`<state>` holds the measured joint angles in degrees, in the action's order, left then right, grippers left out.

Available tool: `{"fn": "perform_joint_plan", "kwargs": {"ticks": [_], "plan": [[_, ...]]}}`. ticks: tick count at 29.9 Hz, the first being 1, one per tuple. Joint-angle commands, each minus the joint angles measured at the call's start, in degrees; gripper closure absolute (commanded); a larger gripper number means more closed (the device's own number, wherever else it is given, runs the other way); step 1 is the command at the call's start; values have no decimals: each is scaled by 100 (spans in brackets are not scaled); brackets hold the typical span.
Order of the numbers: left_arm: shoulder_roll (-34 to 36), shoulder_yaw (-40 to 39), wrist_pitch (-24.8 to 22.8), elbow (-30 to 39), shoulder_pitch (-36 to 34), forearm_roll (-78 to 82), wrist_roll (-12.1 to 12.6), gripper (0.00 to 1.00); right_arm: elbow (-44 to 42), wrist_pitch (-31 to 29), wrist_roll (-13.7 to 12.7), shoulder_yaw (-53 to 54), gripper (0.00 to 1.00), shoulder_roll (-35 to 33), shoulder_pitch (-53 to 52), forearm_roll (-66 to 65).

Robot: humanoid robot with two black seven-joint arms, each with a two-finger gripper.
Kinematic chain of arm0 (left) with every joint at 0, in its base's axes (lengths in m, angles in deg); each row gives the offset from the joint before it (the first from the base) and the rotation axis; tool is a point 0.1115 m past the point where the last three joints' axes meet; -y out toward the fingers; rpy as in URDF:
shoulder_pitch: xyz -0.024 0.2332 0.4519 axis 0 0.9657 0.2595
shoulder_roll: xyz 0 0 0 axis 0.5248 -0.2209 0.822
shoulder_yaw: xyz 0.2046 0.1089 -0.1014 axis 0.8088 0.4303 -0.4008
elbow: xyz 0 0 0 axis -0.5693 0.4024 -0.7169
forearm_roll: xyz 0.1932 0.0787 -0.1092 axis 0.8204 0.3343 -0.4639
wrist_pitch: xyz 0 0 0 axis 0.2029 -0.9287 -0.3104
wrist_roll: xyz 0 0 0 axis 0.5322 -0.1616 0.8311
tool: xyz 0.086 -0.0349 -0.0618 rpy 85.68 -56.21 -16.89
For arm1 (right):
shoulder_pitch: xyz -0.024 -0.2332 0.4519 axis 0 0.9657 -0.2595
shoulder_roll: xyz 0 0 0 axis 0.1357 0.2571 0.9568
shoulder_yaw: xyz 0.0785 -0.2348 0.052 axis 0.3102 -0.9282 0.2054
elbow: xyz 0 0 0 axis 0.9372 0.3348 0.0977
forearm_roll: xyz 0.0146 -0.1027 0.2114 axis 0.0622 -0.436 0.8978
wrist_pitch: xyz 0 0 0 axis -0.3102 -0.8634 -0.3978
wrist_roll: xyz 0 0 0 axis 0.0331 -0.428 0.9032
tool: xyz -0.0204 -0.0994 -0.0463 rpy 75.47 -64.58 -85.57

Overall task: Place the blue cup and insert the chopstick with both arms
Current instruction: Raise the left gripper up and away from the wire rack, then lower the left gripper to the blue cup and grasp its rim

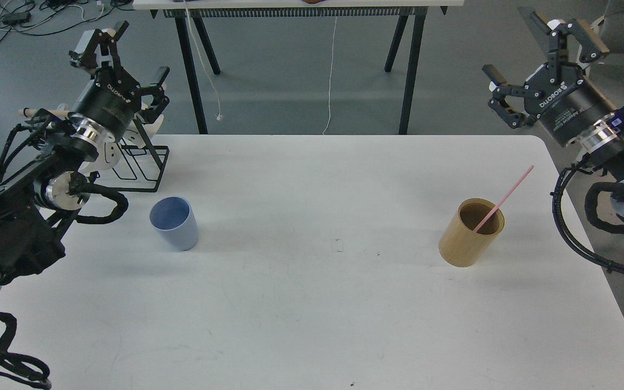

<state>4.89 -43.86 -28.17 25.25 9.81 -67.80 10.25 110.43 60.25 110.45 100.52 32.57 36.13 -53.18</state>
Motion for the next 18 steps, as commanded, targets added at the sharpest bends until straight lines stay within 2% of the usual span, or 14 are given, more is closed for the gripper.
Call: {"fn": "perform_joint_plan", "kwargs": {"ticks": [1, 5, 10, 12, 15, 18], "plan": [[112, -27, 0, 74, -94, 38, 0, 0, 19, 0, 0, -8, 4, -11, 19, 0], [472, 87, 0, 74, -437, 291, 0, 0, 19, 0, 0, 0, 4, -37, 28, 0], [1403, 79, 0, 380, -1008, 1810, 0, 0, -16, 0, 0, -9, 4, -37, 28, -9], [1728, 96, 0, 749, -1184, 2548, 0, 0, -24, 0, 0, -9, 4, -28, 28, -18], [2352, 262, 0, 1678, -1316, 4110, 0, 0, -42, 0, 0, -17, 4, -2, 28, -27], [2731, 823, 0, 2506, -1500, 5475, 0, 0, -51, 0, 0, -44, 4, 7, 37, -35]]}}
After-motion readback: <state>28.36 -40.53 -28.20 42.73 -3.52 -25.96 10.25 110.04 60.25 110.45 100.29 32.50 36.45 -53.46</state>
